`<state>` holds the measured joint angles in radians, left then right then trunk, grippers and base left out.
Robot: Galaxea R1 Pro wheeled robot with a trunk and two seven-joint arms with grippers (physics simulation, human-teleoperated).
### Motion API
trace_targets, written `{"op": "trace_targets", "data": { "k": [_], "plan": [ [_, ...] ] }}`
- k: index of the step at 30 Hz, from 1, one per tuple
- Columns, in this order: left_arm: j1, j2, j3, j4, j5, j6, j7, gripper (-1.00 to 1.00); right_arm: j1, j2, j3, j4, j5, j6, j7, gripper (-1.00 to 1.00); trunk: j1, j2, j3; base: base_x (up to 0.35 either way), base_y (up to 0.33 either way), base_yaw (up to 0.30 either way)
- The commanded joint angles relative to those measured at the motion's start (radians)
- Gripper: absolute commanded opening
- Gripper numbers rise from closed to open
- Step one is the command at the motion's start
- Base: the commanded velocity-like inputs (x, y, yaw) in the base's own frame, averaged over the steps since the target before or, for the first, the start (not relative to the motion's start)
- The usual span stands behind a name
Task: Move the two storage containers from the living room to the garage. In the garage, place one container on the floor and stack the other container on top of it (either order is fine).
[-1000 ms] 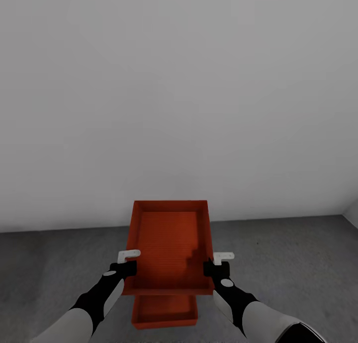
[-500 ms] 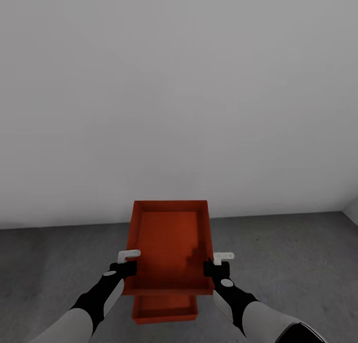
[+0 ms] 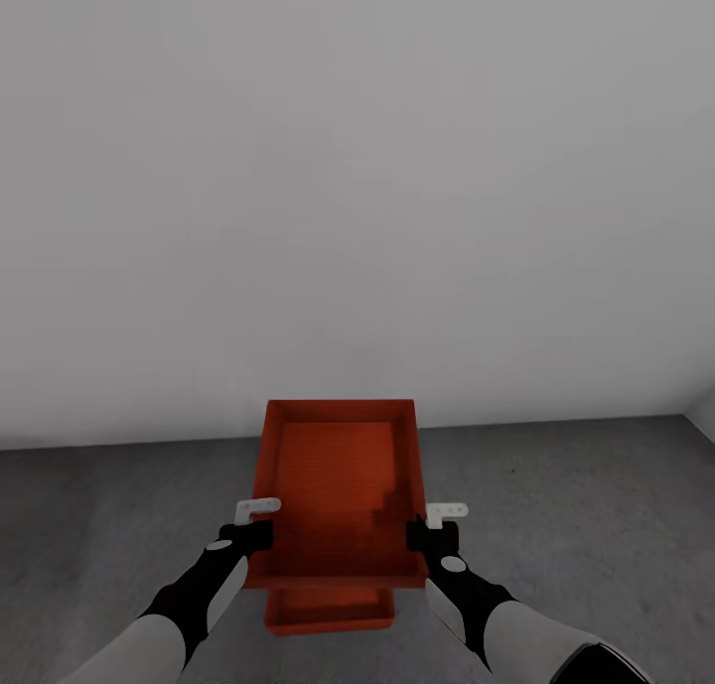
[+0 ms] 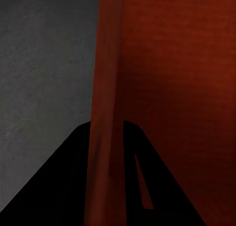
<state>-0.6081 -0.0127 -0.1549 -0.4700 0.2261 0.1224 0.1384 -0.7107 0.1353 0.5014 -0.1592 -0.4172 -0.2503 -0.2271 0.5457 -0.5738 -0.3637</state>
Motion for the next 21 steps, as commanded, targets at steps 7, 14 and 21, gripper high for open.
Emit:
{"op": "trace_targets", "data": {
  "k": [7, 14, 21],
  "plan": [
    [-0.001, 0.002, -0.003, -0.006, -0.001, 0.005, 0.013, -1.00, -0.001, -0.009, -0.023, 0.066, -0.023, -0.008, -0.003, -1.00, 0.000, -0.001, -0.013, 0.000, 0.000, 0.000],
    [-0.001, 0.002, -0.003, -0.007, -0.001, 0.005, 0.013, -1.00, -0.001, -0.009, -0.023, 0.066, -0.023, -0.008, -0.003, -1.00, 0.000, -0.001, -0.024, 0.000, 0.000, 0.000],
    [-0.001, 0.002, -0.003, -0.007, -0.001, 0.005, 0.013, -1.00, -0.001, -0.009, -0.023, 0.066, -0.023, -0.008, -0.003, -1.00, 0.000, -0.001, -0.035, 0.000, 0.000, 0.000]
  ]
}}
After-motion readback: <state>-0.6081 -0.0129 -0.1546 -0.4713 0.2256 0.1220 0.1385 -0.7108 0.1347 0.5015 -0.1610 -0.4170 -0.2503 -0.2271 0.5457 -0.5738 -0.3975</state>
